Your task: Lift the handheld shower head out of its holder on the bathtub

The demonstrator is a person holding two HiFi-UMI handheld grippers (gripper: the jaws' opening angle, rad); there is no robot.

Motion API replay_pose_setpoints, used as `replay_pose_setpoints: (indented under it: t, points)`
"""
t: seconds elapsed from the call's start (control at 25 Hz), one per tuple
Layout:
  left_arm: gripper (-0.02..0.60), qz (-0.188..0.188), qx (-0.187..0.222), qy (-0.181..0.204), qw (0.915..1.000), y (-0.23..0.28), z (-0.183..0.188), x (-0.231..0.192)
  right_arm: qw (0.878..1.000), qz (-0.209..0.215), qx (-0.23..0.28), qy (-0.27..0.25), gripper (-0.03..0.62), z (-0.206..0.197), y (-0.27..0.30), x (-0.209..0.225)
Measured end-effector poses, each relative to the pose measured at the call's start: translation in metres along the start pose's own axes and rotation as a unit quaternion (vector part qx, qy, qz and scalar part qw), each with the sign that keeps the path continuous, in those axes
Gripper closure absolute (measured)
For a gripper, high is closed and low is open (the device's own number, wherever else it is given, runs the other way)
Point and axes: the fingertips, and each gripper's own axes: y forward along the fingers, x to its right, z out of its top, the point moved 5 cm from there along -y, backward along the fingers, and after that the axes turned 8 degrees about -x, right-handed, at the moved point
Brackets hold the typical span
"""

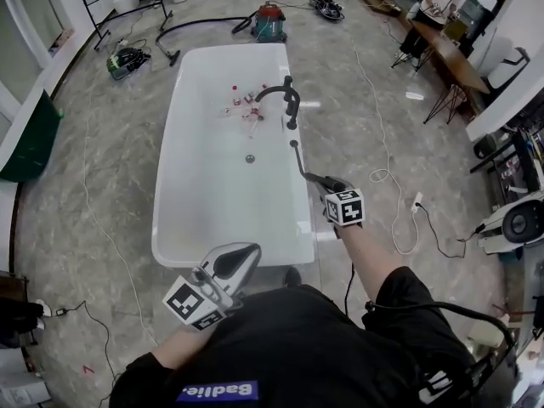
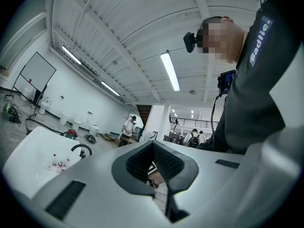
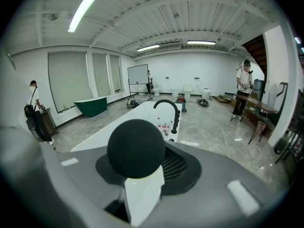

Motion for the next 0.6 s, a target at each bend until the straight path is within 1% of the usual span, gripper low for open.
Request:
replay_pose_setpoints:
  t: [0.12, 0.24, 0.44, 0.6]
  points:
    - [0.588, -0.016, -0.004, 0.007, 0.9998, -0.001, -0.002, 0.007, 1.000, 0.011, 0.013, -0.016, 0.461, 0.000, -0.023, -0.022]
    - [0.588, -0.021, 0.001, 0.008, 0.9998, -0.004, 0.000, 0.010, 0.999, 0.020, 0.024, -0.022, 0.461, -0.006, -0.044, -0.045]
    - [0.588, -0.031, 0.004, 0.010, 0.9995, -0.008, 0.004, 0.015, 0.998, 0.042, 0.044, 0.011, 0.461, -0.023, -0.074, -0.075]
    - [0.588, -0.037, 0.004, 0.010, 0.9993, -0.008, 0.002, 0.019, 0.997, 0.051, 0.049, 0.033, 0.461, -0.041, -0.097, -0.091]
